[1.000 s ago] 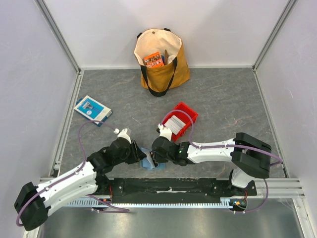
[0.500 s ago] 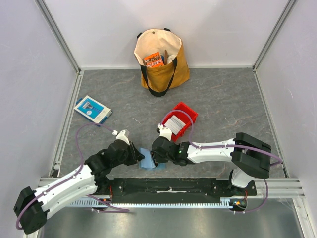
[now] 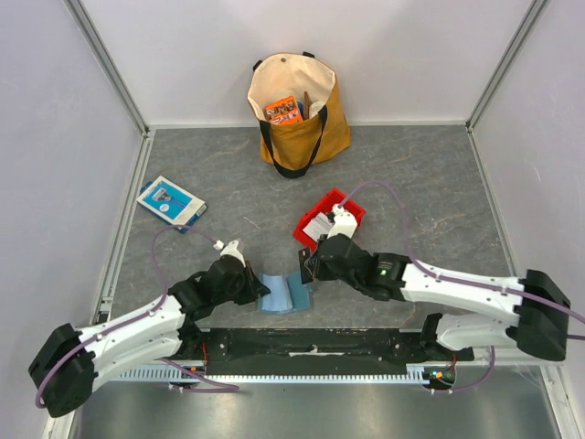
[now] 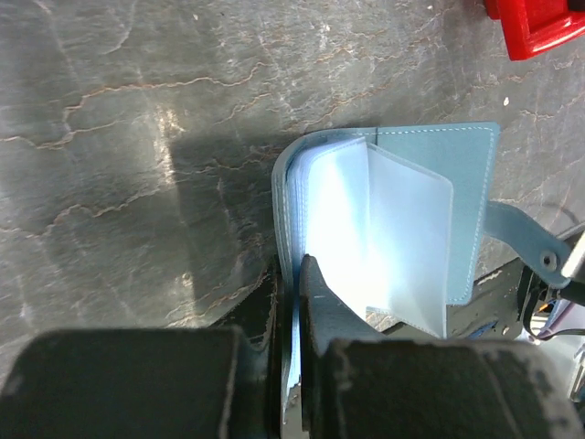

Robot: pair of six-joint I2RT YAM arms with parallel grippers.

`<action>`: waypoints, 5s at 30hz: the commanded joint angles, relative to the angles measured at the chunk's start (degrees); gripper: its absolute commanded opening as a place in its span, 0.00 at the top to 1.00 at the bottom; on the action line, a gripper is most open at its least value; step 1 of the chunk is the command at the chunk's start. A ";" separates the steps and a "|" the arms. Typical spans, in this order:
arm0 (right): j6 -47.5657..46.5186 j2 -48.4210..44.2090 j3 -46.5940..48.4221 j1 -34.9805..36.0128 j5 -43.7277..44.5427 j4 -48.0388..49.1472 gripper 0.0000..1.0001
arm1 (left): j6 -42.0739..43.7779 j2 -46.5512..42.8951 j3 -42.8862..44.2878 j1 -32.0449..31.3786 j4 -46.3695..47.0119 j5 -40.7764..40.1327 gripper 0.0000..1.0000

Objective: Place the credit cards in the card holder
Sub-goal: Open the card holder at the corner of the board, then insert the credit card into the card holder.

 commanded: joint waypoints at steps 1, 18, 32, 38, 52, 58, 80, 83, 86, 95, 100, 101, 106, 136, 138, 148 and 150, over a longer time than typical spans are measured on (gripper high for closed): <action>-1.22 -3.35 -0.93 0.35 -1.22 2.60 1.00 | -0.68 4.11 -0.64 -0.21 5.67 1.19 0.97; -4.21 7.46 3.54 4.75 -7.74 8.95 1.00 | -0.60 7.02 2.52 -0.21 7.00 3.30 0.97; -0.69 11.60 -2.51 4.31 -4.22 8.31 1.00 | 1.07 5.70 1.64 -0.21 4.19 2.07 0.70; -1.13 13.17 -1.64 4.40 -5.89 10.17 1.00 | 1.34 4.04 2.35 -0.21 1.11 -0.57 0.47; 0.53 14.32 -1.81 4.31 -6.25 10.78 1.00 | -0.07 0.77 0.68 -0.21 -1.53 -2.33 0.98; 3.08 11.43 -7.34 1.24 -10.98 18.50 1.00 | 0.90 3.94 0.76 -0.21 -0.74 -2.68 0.98; 8.45 11.78 -19.66 -5.62 -21.45 41.91 1.00 | 1.78 10.44 0.06 -0.21 4.10 -2.41 0.98; 7.92 9.58 -19.74 -5.62 -19.35 38.75 1.00 | 1.69 10.18 -0.03 -0.21 3.66 -2.85 0.98; 7.66 7.30 -20.09 -5.62 -16.89 36.28 1.00 | 1.69 9.74 0.06 -0.30 3.13 -3.29 0.98; 8.01 10.01 -19.48 -5.71 -18.37 38.21 1.00 | 2.74 9.74 0.24 -0.21 3.48 -2.94 0.98; 8.27 13.08 -19.48 -5.80 -20.39 41.36 1.00 | 2.83 9.57 0.06 -0.21 4.09 -2.59 0.98; 8.36 13.53 -19.65 -5.80 -20.74 41.81 1.00 | 2.83 9.74 -0.03 -0.21 4.27 -2.50 0.98; 9.33 14.41 -20.45 -5.97 -21.45 44.18 1.00 | 2.92 9.92 -0.03 -0.21 4.54 -2.33 0.98; 13.19 20.30 -23.26 -5.80 -24.35 48.05 1.00 | -0.68 5.18 0.06 -0.21 -1.00 -4.96 0.67; 13.72 20.30 -23.35 -5.71 -24.18 47.79 1.00 | -1.47 4.21 -0.11 -0.21 -1.44 -5.49 0.67; 14.77 21.88 -21.94 -5.53 -26.02 46.65 1.00 | -1.65 4.81 0.59 -0.21 -2.06 -6.37 0.98; 14.95 21.97 -21.24 -5.01 -26.02 44.81 1.00 | -1.21 5.87 0.94 -0.21 -1.88 -6.20 0.98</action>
